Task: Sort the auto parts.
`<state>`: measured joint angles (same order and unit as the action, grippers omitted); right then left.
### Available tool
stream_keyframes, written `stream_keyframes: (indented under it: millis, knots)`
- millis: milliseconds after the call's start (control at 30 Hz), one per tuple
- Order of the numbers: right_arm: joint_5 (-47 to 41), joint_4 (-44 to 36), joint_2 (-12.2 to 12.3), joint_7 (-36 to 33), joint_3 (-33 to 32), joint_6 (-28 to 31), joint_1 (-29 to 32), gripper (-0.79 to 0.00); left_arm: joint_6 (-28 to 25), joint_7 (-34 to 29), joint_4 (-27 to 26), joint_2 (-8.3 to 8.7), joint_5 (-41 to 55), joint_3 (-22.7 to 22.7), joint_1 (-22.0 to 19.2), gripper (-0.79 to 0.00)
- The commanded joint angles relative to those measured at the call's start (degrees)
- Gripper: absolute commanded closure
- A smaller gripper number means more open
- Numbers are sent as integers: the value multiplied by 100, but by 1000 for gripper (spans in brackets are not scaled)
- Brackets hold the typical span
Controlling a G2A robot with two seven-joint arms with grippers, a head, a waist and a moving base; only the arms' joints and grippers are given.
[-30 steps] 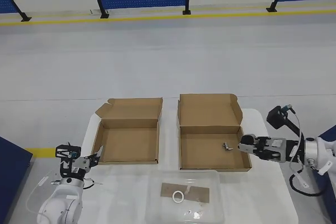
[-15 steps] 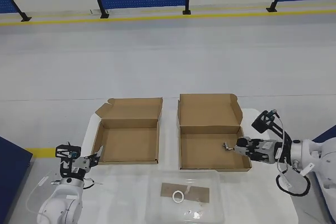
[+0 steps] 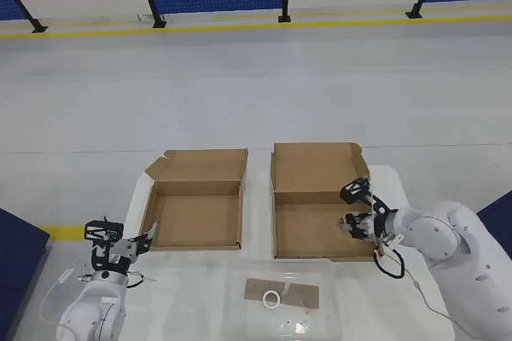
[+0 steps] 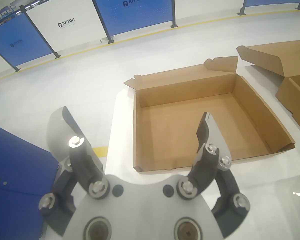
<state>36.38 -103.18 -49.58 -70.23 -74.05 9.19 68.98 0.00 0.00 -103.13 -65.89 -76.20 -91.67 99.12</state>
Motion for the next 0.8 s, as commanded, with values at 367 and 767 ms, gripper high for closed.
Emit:
stream_keyframes:
  millis: [367, 767]
  knots:
    - [-34, 480, -91, 45, 522, 33, -283, 0, 0, 0, 0, 0, 0, 0, 0, -785]
    - [1348, 1194, -348, 774, 1593, -644, -819, 0, 0, 0, 0, 0, 0, 0, 0, -785]
